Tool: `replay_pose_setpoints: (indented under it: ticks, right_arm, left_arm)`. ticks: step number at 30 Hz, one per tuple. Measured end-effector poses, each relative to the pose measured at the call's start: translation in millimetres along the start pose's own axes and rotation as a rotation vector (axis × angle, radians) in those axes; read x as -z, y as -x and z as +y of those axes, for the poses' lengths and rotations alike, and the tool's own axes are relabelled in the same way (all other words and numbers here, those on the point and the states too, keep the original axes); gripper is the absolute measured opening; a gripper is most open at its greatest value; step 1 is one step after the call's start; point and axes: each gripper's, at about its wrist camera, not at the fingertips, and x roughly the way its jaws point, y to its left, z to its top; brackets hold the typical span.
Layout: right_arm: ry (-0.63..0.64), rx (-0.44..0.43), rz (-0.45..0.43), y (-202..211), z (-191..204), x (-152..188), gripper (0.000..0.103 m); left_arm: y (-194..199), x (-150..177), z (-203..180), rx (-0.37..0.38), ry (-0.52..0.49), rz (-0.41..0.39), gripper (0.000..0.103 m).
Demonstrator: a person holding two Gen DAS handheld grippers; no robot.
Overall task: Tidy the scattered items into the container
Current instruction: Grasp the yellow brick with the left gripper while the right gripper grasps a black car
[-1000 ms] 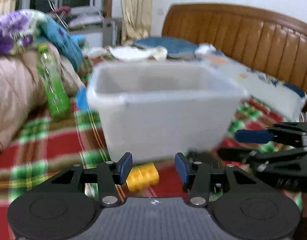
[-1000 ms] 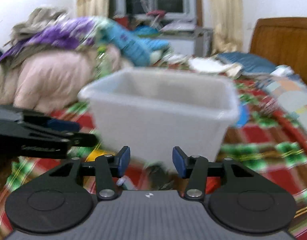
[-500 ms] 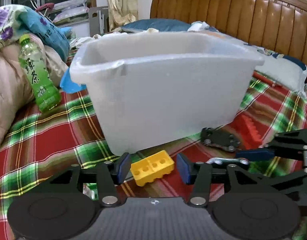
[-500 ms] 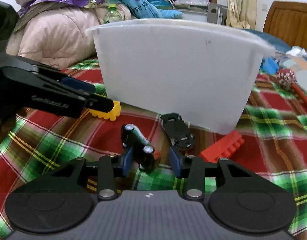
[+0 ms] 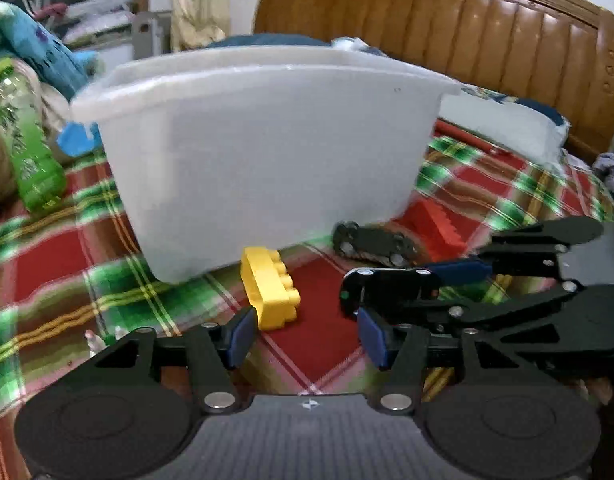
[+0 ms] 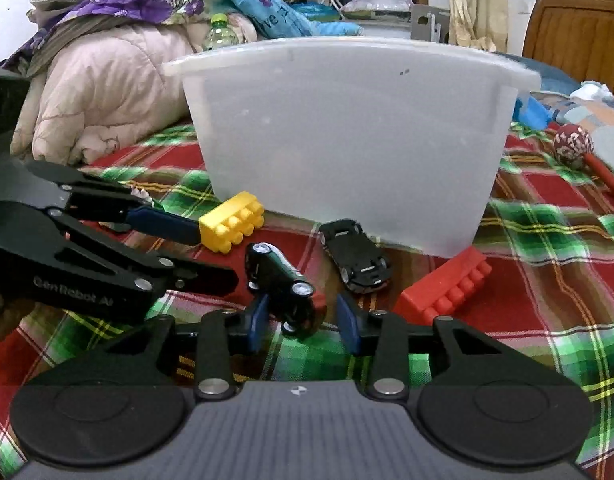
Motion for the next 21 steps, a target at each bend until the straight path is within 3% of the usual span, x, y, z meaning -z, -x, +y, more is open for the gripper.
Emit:
replay_pose_setpoints:
  ticks: [4, 6, 7, 8, 13, 14, 21]
  right_arm:
    - [-0.018, 0.004, 0.000, -1, -1, -2, 0.041]
    - [-0.008, 0.007, 0.001, 0, 0, 0, 0.037]
    - [0.002, 0.011, -0.002, 1, 1, 1, 0.035]
    - [0.015, 0.018, -0.003, 2, 3, 2, 0.033]
    - [0.042, 0.034, -0.016, 12, 8, 3, 0.029]
    - [0.042, 0.040, -0.018, 14, 9, 2, 0.016]
    - [0.028, 0.063, -0.031, 32, 14, -6, 0.014]
  left_arm:
    - [-12, -14, 8, -0.064, 0.077, -0.020, 0.059]
    - [-18, -16, 9, -0.073, 0.110, -0.003, 0.044]
    - [-22, -16, 11, -0.067, 0.120, 0.020, 0.028]
    - [-24, -15, 10, -0.063, 0.119, 0.038, 0.025]
    - [-9, -4, 1, -0.056, 0.102, 0.046, 0.025]
    - [-4, -2, 0, -0.047, 0.116, 0.038, 0.025]
    - [33, 3, -14, -0.019, 0.133, -0.027, 0.025]
